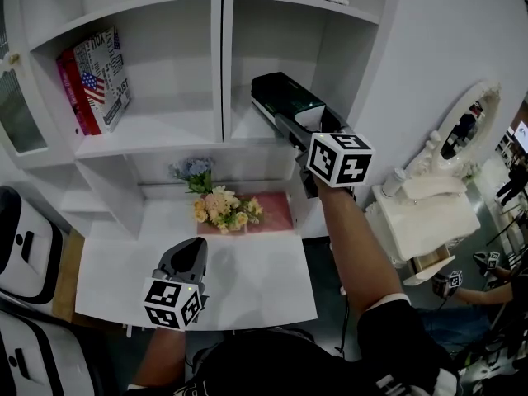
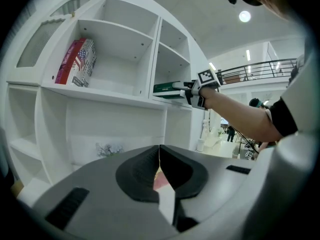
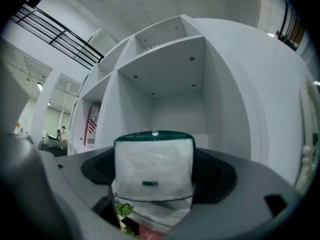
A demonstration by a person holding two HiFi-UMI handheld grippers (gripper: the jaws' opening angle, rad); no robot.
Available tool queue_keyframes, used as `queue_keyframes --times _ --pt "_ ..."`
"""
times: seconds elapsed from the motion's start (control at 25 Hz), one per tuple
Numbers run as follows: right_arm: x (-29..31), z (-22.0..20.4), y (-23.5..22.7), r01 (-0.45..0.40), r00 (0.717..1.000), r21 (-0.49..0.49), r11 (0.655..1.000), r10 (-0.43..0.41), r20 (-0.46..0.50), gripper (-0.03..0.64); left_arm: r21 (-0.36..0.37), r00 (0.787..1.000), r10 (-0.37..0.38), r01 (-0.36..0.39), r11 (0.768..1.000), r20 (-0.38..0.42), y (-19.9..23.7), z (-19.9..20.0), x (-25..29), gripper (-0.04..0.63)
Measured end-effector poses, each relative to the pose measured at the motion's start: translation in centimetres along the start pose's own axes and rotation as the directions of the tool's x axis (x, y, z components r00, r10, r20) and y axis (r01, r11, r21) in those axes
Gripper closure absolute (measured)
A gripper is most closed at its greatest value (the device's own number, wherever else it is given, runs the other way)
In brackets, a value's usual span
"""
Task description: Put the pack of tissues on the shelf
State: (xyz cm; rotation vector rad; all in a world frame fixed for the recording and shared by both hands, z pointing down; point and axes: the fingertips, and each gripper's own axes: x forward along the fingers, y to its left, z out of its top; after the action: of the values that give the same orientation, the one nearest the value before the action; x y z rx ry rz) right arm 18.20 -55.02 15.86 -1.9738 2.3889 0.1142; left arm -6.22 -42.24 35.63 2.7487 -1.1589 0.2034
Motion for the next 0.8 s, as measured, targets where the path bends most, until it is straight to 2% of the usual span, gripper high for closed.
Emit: queue_keyframes --times 0.32,0.8 --pt "3.4 0.3 -0.5 0.029 0.998 -0.022 0.999 -0.031 -0.054 0.179 -0.013 1.0 -0.006 0.006 1.0 -0.008 -0.2 -0.9 -0.3 0.58" --pt "4.5 -0.7 0.4 0.05 0.993 -0.074 0.996 -0.058 -0.104 0.178 -0.008 1.0 -0.028 0.028 1.0 -0.014 -0.8 -1.3 -0.7 0.58"
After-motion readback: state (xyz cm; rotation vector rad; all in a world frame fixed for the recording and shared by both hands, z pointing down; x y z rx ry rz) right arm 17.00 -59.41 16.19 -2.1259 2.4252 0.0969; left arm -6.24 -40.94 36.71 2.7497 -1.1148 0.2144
